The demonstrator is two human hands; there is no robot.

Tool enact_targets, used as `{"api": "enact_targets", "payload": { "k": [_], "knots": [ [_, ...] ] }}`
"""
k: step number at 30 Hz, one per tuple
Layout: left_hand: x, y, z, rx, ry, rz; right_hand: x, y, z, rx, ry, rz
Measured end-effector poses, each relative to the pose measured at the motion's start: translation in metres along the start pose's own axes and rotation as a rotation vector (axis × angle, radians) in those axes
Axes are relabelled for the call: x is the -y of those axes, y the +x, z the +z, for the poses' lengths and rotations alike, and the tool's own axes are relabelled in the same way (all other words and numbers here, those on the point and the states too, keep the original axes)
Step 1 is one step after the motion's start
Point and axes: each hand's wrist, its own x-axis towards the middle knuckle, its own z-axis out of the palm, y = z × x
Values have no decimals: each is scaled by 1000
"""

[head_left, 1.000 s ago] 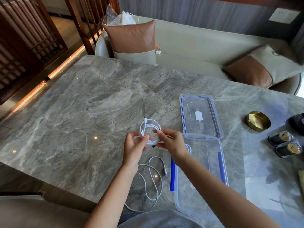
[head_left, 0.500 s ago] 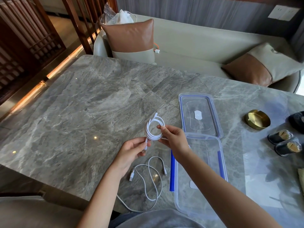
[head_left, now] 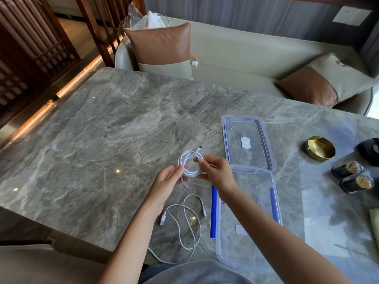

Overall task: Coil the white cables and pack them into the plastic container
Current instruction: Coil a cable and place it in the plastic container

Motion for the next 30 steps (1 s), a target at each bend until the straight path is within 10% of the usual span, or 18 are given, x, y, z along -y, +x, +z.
{"api": "enact_targets", "payload": {
  "k": [19,30],
  "knots": [
    [12,9,16,-6,434,-30,-5,5,0,-52,-86,-116],
    [15,5,22,11,240,-133,-7,3,-21,96,75,138]
  ]
}}
